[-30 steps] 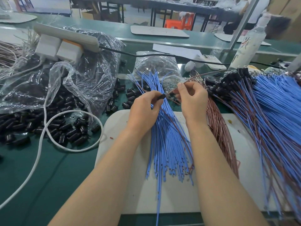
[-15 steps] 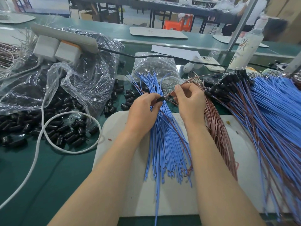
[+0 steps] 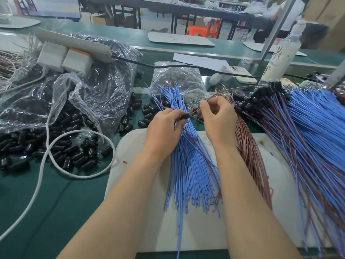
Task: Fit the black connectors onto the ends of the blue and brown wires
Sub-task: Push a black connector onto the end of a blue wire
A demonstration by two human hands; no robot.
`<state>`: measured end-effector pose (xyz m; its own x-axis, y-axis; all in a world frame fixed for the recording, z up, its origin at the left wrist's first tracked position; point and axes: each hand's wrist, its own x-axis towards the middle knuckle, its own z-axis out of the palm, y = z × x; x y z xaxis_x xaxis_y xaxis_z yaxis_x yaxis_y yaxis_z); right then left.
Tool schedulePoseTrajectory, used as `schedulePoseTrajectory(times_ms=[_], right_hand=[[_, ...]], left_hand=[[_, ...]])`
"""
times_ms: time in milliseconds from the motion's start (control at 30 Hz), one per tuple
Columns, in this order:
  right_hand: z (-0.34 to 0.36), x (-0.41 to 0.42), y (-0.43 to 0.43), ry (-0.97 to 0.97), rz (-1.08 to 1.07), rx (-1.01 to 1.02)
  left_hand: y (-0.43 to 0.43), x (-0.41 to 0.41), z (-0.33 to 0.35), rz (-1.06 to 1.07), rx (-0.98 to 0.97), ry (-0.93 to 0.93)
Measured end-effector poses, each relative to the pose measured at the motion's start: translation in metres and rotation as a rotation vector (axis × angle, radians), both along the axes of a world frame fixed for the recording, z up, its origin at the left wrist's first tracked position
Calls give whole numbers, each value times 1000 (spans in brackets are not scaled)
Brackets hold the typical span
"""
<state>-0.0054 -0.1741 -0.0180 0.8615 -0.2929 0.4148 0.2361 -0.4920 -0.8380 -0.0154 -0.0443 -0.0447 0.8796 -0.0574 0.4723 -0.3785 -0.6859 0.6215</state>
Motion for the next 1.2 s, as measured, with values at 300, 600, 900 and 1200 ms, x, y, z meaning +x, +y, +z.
schedulePoseTrajectory(times_ms=[300, 600, 900, 1200], right_hand=[[-3, 4, 4, 245, 223, 223], [20, 4, -6, 83, 332, 936], [26, 0, 8, 189, 354, 737], [12, -1, 2, 110, 242, 161]], left_hand=[[-5, -3, 5, -23, -63, -38], [7, -5, 19, -374, -429, 371], [9, -6, 24, -369, -637, 421], [9, -3, 18, -248, -542, 334]])
